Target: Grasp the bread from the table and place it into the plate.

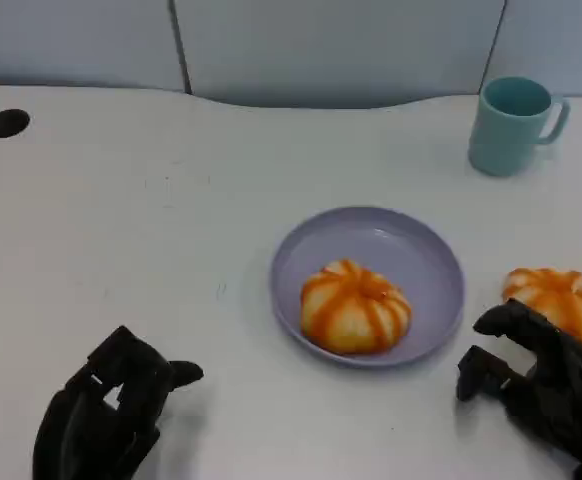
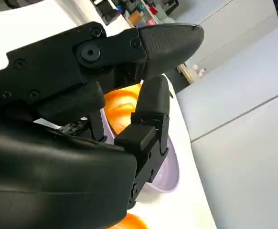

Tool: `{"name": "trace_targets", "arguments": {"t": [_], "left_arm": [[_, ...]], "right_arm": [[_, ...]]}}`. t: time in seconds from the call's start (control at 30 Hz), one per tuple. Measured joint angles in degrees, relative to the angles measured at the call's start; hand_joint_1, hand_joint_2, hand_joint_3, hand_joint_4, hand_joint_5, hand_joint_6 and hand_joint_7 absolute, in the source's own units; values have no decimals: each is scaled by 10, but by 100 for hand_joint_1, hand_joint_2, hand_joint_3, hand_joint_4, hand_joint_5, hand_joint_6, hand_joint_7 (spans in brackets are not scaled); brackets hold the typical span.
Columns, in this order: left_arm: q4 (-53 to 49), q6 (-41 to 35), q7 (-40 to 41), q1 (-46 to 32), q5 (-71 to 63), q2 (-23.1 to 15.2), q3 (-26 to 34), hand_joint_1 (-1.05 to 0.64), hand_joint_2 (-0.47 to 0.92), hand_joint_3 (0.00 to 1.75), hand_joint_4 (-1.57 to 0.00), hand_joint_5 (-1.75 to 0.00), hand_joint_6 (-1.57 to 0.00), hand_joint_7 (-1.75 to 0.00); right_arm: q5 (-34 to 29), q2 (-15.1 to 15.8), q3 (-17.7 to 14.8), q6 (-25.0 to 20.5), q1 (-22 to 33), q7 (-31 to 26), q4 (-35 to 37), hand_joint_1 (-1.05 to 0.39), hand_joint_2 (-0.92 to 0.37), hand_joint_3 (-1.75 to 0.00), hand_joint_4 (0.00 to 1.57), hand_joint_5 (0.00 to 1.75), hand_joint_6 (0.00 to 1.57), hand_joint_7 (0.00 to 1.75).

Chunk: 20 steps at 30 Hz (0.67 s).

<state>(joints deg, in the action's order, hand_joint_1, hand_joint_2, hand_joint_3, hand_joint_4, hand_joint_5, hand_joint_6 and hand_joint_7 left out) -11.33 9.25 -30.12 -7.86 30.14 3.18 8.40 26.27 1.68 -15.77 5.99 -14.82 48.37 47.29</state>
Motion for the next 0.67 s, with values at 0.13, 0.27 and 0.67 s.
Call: {"name": "trace_targets", "arguments": {"t": [0.13, 0.27, 0.67], "left_arm": [[-6, 0, -9, 4, 2, 0, 6, -47, 92, 30, -86, -175, -60, -175], [-12, 0, -12, 5, 2, 1, 12, -47, 92, 31, -86, -175, -60, -175], [-13, 0, -18, 6, 2, 3, 14, -47, 92, 31, -86, -175, -60, -175]], "right_arm": [[9, -6, -6, -6, 4, -3, -7, -54, -92, -23, 72, 172, 65, 125], [13, -8, -13, -9, 4, -3, -8, -54, -92, -22, 72, 171, 66, 124], [13, -10, -16, -9, 4, -3, -8, -54, -92, -22, 73, 171, 66, 123]]}}
